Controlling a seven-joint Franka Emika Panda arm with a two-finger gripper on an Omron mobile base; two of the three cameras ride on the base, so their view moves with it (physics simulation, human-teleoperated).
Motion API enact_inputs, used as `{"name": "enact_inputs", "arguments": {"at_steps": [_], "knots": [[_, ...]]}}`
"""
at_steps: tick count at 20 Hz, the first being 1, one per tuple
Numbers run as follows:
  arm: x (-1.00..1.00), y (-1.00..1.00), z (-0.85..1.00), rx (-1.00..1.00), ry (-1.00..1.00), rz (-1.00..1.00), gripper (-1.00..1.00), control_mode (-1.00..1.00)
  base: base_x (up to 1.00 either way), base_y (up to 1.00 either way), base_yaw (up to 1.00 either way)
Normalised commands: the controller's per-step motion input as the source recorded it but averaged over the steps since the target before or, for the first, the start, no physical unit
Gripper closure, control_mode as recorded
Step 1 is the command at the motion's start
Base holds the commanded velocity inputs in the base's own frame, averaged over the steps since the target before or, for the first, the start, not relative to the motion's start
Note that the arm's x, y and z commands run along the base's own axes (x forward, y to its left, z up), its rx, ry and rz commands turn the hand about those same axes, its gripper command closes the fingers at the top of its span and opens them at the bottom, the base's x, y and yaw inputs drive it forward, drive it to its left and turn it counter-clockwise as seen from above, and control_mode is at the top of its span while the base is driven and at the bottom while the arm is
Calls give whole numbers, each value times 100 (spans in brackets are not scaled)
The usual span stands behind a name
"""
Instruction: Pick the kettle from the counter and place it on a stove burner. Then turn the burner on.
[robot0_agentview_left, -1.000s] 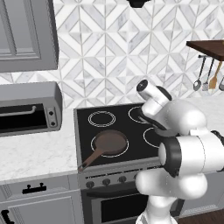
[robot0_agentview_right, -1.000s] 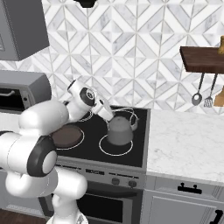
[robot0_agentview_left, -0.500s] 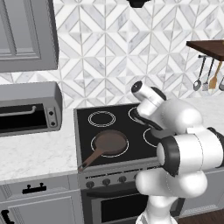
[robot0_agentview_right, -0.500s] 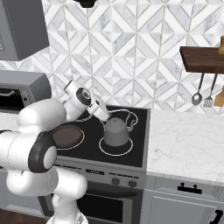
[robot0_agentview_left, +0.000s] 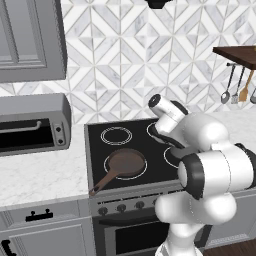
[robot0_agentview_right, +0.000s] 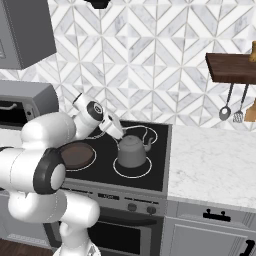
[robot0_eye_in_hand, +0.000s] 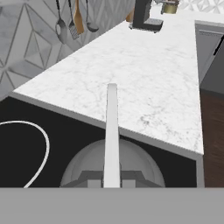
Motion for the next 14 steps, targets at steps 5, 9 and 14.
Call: {"name": "enact_inputs", "arguments": {"at_steps": [5,9,14], "knots": [[8,0,-16,0,0,0,100,-100,0,0,0],[6,0,-29,0,0,0,100,-100,0,0,0],[21,0,-15,0,-1,0,100,-100,0,0,0]]}}
